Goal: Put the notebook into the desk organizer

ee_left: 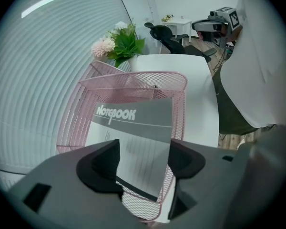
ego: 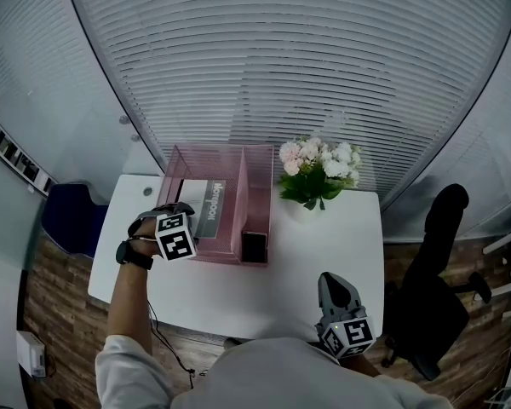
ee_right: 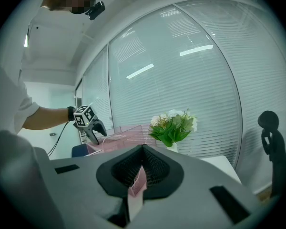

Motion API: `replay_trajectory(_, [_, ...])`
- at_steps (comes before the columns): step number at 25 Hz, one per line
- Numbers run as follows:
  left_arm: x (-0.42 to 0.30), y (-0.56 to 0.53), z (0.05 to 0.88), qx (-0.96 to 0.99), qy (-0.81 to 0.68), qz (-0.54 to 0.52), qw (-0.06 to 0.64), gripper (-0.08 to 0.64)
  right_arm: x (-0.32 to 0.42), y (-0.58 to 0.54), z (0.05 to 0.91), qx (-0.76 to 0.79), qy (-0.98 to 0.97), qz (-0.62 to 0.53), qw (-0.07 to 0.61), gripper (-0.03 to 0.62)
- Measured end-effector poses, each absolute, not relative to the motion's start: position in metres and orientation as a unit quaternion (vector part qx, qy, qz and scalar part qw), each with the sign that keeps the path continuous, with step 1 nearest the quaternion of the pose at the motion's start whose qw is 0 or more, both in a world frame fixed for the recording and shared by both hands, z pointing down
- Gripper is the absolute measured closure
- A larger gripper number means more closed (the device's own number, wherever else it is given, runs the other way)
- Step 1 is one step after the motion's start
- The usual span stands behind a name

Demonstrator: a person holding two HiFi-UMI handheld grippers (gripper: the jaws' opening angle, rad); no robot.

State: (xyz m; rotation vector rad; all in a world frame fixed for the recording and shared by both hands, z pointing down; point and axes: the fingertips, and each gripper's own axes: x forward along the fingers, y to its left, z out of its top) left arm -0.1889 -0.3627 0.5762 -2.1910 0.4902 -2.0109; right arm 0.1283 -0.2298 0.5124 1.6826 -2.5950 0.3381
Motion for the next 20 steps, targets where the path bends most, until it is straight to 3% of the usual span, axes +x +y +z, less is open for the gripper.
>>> replay_trajectory(20, [-0.187,-0.353,0.567,-0.75,0.188,-0.63,0.068,0.259,0.109,-0.232,0.508,0.522,-0.846,0.104,0.016,0.578])
